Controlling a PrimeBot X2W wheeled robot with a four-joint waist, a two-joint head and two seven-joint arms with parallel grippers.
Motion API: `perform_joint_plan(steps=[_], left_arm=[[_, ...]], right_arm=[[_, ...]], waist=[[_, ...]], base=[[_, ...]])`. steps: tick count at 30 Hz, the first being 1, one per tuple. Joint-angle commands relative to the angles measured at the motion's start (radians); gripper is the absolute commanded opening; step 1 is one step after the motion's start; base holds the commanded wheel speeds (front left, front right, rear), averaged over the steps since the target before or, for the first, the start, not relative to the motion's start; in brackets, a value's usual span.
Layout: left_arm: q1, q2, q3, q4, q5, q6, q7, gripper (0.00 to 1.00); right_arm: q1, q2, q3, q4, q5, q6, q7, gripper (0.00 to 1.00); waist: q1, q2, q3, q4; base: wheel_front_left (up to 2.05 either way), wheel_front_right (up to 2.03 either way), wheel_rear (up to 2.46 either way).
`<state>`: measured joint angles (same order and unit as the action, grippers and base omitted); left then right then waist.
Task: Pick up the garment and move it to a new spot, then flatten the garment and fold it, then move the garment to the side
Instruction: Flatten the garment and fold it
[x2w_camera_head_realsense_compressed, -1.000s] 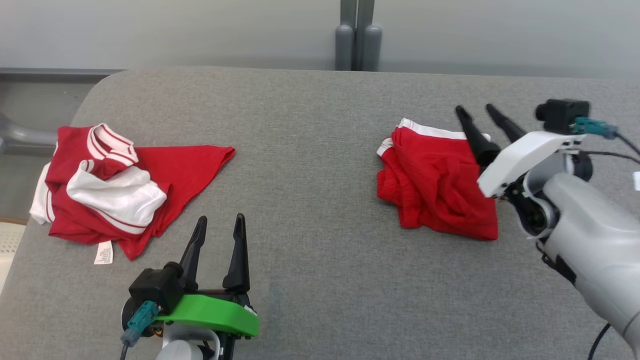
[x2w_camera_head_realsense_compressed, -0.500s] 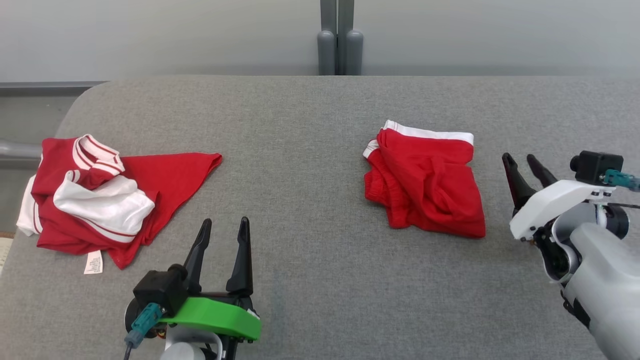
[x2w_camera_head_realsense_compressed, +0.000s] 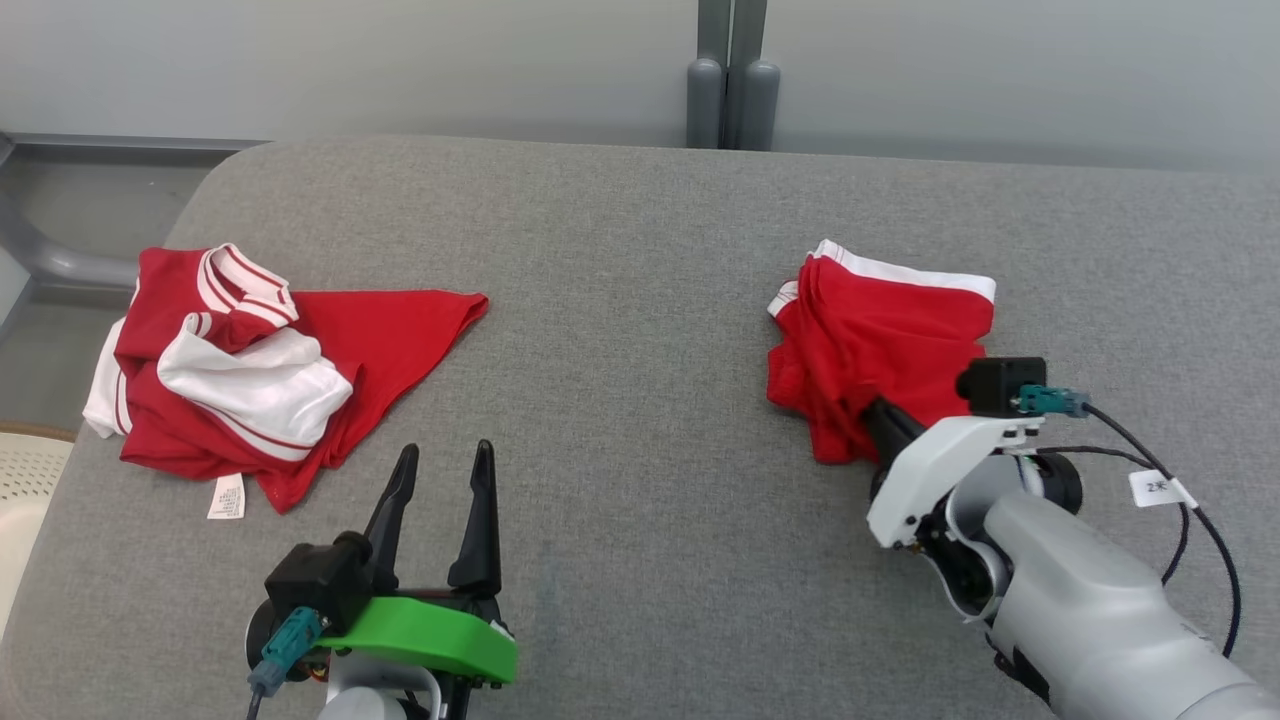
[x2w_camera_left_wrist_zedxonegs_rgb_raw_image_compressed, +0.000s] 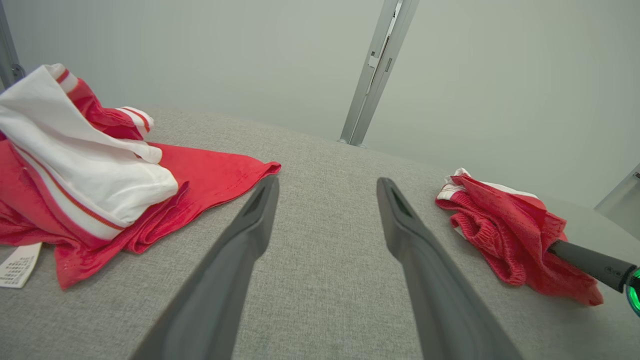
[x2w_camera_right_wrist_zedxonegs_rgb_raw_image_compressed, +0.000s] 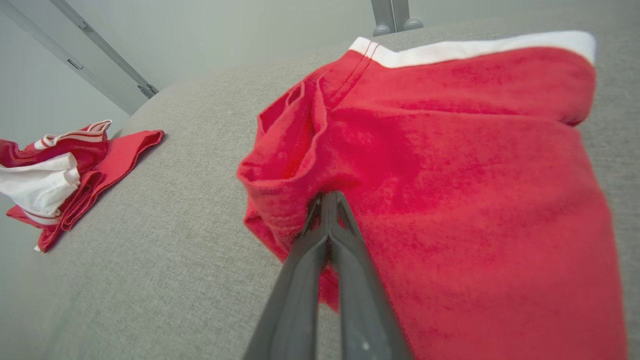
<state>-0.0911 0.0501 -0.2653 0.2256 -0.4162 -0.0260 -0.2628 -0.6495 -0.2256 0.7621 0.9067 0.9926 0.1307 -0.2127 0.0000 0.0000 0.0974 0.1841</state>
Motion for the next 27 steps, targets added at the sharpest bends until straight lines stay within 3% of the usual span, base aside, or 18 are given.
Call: perform_joint_plan(steps=[1, 9, 14, 16, 17, 27], left_arm=[[0.009, 0.001, 0.003, -0.001, 0.010, -0.001, -0.003, 1.00], [0.026, 0.001, 0.012, -0.010, 0.011, 0.005, -0.003, 1.00], [0.030, 0.001, 0.037, -0.025, 0.032, 0.006, -0.003, 1.00], [0.032, 0.001, 0.054, -0.036, 0.041, 0.007, -0.003, 1.00], [0.033, 0.002, 0.061, -0.041, 0.046, 0.007, -0.003, 1.00], [0.055, 0.016, 0.153, -0.093, 0.106, 0.006, -0.001, 1.00]], right_arm=[[0.016, 0.006, 0.022, -0.020, 0.008, 0.000, -0.011, 0.00], [0.042, 0.005, 0.137, -0.157, 0.023, 0.000, -0.047, 0.00], [0.039, -0.046, 0.050, -0.258, -0.033, 0.000, -0.053, 0.00], [0.064, -0.065, -0.016, -0.306, -0.078, 0.000, -0.053, 0.49], [0.074, -0.073, -0.047, -0.327, -0.100, 0.000, -0.052, 0.99], [0.220, -0.109, -0.344, -0.515, -0.336, 0.000, -0.052, 1.00]], waist=[[0.0000, 0.0000, -0.006, -0.004], [0.0000, 0.0000, -0.023, -0.035], [0.0000, 0.0000, -0.035, -0.074], [0.0000, 0.0000, -0.038, -0.090], [0.0000, 0.0000, -0.040, -0.096], [0.0000, 0.0000, -0.059, -0.179]], base=[[0.00, 0.00, 0.00], [0.00, 0.00, 0.00], [0.00, 0.00, 0.00], [0.00, 0.00, 0.00], [0.00, 0.00, 0.00], [0.00, 0.00, 0.00]])
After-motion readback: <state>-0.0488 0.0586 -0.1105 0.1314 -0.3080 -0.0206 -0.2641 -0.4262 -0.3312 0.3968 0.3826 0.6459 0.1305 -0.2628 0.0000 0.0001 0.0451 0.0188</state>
